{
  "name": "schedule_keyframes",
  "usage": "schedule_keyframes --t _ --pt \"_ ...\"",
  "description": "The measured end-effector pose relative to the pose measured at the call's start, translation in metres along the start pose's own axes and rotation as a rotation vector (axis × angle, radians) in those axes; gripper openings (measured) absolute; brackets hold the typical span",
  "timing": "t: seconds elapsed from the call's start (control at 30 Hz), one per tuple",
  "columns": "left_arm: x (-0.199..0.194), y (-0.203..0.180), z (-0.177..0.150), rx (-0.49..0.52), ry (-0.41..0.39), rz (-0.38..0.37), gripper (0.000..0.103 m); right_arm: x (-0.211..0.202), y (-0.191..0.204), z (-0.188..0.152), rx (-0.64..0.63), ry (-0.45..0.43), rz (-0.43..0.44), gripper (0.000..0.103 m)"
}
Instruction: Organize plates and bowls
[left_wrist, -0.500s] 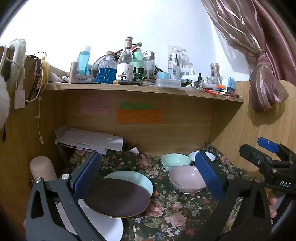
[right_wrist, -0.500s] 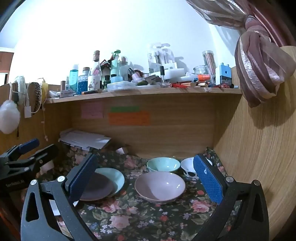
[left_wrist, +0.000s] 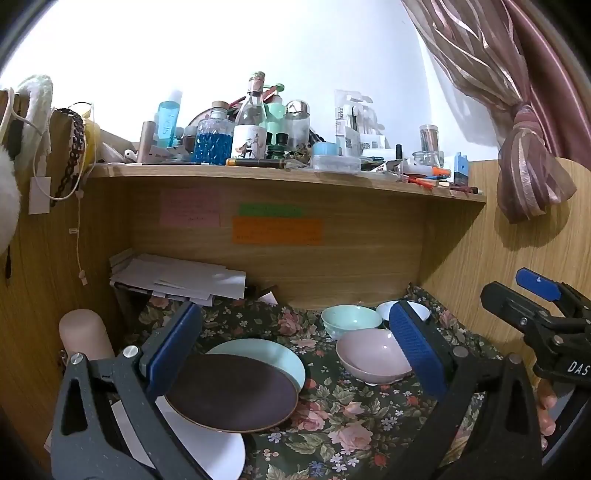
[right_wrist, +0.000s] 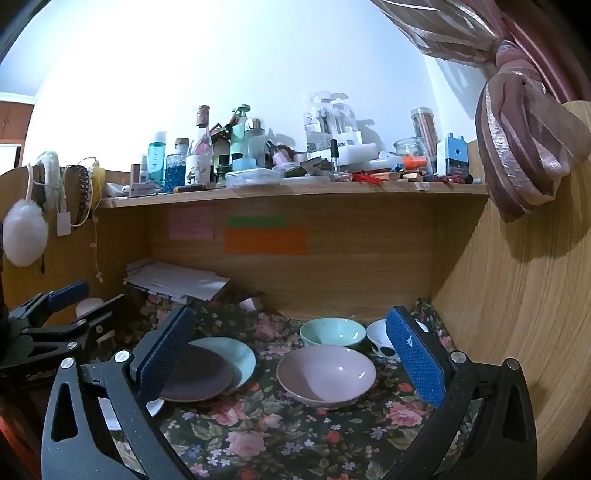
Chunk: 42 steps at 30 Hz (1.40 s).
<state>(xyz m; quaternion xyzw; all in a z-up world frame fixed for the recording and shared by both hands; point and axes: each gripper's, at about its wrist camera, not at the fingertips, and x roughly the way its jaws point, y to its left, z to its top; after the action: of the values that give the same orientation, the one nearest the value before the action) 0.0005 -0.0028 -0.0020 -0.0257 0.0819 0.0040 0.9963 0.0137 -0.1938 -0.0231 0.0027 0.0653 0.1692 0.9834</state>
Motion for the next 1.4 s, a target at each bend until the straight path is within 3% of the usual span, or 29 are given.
schedule_keyframes --t 1.4 --pt "0.0024 0.0044 -0.001 -0.014 -0.003 -0.001 0.103 0.0015 0.0016 -0.0007 0.003 -0.003 -0.002 0.103"
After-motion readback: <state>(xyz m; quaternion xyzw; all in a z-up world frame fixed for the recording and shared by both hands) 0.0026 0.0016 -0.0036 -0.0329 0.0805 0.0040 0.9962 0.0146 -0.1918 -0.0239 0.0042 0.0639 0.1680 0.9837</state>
